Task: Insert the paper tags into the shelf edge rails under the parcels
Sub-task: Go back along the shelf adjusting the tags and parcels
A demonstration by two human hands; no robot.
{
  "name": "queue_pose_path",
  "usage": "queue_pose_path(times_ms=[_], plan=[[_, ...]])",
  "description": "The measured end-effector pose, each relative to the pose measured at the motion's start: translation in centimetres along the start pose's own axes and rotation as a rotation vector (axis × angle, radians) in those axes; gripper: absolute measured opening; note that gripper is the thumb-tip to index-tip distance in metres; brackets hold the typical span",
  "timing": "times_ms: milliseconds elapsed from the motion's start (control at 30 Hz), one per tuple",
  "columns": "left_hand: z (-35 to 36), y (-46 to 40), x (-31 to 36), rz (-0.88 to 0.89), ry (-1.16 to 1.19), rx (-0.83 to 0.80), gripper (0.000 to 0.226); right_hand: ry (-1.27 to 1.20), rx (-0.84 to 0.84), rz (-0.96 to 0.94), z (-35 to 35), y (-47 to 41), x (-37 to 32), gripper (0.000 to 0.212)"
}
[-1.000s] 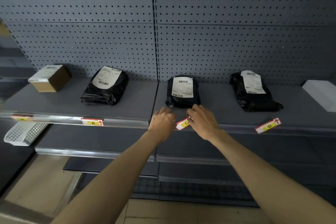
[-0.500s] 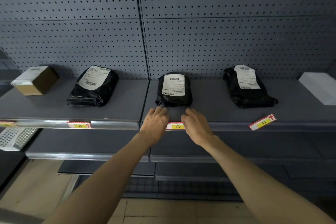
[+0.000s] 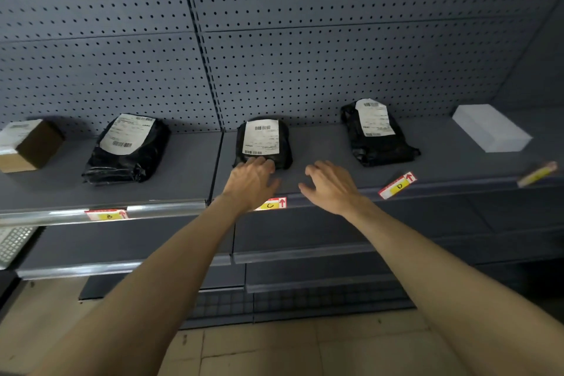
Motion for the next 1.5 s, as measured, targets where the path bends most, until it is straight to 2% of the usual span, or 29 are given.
queue_pose_path(times_ms=[200,400,633,800,933,1100,1267,1400,1500], plan=[[-0.2,-3.2,6.0,0.002,0.003,0.055,0.036,0.064,0.023,0.025,-3.1,2.0,7.0,0.039],[2.2,-7.0,15.1,-0.02,0.041,0.053,0.035,0.09,-0.017,0.023,-5.1,4.4,16.5,0.037],[6.4,-9.6,23.8,-0.067,-0.029,-0.001,0.022,0.054,-0.04,-0.052,-4.6,6.6,23.1,0.029],[9.0,-9.6,23.8,-0.156,-0.11,-0.036,0.022,0.006,-0.033,-0.154,-3.4,6.7,23.0,0.02],[10.2,-9.3,23.8,-0.174,-0.074,0.013,0.02,0.018,-0.021,-0.18,-2.5,6.8,23.0,0.013],[10.5,-8.9,24.8,-0.121,-0.105,0.042,0.002,0.006,0.002,-0.166,-2.0,7.6,23.9,0.014],[9.6,-9.5,24.8,0.005,-0.249,0.02,0.008,-0.048,0.029,-0.127,-1.8,8.2,23.6,0.003],[9.6,-9.5,24.7,0.028,-0.318,-0.015,0.011,-0.067,0.065,-0.095,-1.5,8.6,23.4,0.009],[9.8,-9.3,24.6,0.032,-0.353,-0.043,0.015,-0.03,0.032,-0.069,-1.1,8.5,23.8,0.01]])
Point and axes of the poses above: each hand's wrist, its own y-axis away from the middle knuckle, its own z-axis out of the palm, x = y × z, the point moved 5 cm from there along -y, towards the middle knuckle, and after that the axes turned 4 degrees about -x, right-handed, at the moved point
